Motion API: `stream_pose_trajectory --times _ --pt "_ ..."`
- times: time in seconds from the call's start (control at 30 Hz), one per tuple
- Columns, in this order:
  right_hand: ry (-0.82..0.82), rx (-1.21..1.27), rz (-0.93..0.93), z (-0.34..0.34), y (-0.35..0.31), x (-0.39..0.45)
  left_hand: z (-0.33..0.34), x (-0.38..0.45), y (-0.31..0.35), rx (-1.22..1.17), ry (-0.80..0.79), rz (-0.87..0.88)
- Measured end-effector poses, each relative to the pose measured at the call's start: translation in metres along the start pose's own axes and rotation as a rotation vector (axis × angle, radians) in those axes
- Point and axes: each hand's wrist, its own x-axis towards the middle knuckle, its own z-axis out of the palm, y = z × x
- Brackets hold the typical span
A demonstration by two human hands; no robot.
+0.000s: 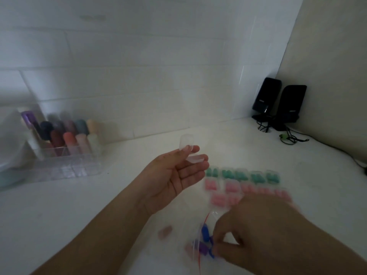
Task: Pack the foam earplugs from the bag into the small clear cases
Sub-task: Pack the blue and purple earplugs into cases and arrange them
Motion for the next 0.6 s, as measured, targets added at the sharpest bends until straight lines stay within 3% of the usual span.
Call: stream_pose_trajectory --times 0.13,0.23,0.6 --pt "-0.075 -0.063 0.175 0.012 -0.004 0.012 -0.002 0.003 -0.001 -0.006 0.009 -0.002" --pt "-0.116 -0.074 0.172 0.019 0.002 0.012 -0.002 0.003 -0.002 0.0 0.009 -0.007" --pt "0.008 -0.094 0.221 0.038 0.003 0.015 -0.002 0.001 -0.001 -0.014 0.026 -0.072"
